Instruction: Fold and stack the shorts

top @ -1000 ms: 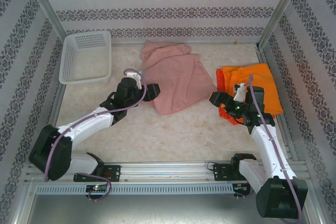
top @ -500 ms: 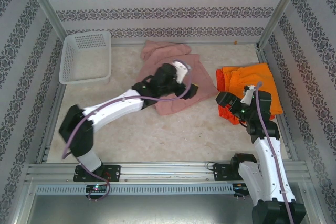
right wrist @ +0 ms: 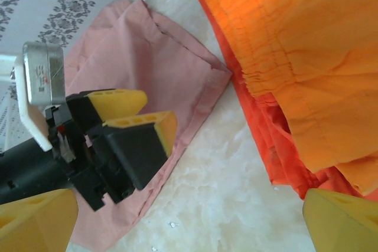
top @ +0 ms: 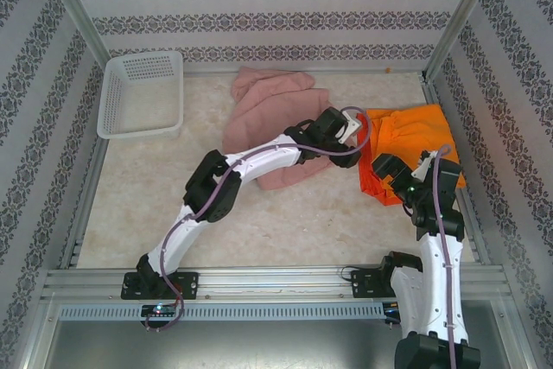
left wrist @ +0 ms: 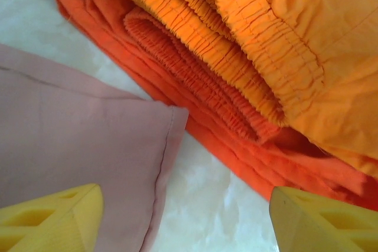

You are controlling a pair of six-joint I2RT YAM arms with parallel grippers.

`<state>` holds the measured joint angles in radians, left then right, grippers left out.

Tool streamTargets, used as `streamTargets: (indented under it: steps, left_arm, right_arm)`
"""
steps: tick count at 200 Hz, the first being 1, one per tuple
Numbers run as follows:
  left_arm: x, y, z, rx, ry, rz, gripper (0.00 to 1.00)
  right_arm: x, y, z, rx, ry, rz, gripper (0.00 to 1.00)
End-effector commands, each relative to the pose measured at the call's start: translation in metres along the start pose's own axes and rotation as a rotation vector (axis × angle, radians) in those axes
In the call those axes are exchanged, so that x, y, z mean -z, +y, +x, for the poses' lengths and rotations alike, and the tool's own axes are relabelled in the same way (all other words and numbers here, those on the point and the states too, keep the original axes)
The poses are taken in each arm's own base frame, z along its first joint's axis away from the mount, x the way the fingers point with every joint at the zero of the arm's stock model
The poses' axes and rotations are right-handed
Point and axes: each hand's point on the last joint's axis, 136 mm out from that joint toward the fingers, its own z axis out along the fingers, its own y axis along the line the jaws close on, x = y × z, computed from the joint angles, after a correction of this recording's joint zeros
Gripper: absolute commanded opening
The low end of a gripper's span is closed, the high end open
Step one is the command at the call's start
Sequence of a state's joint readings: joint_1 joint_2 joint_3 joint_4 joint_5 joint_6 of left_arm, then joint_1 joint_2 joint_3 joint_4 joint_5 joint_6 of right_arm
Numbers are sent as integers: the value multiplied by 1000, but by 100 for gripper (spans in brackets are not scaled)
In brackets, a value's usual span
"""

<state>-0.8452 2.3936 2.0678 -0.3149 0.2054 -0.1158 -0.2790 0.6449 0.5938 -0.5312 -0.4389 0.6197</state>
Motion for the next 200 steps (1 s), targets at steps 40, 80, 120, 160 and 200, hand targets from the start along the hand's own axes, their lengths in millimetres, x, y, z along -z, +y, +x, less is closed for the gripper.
streamTargets:
  steps: [40,80,120,160,200]
  left_arm:
    - [-42,-4,21,-2,101,1,68]
    - [-61,8,32,3,112,-54,57]
    - [-74,15,38,8,108,-81,33]
    - [-74,19,33,14,85,-107,0]
    - [-43,13,-13,2,-11,-109,0]
  right_arm:
    - [2,-12,1,-85,8,-29,98]
    - [4,-17,-2,-131,3,-55,98]
    - [3,-19,-2,-153,2,-68,98]
    - [4,-19,-1,-159,0,-73,98]
    - [4,-19,-1,-167,-3,-77,98]
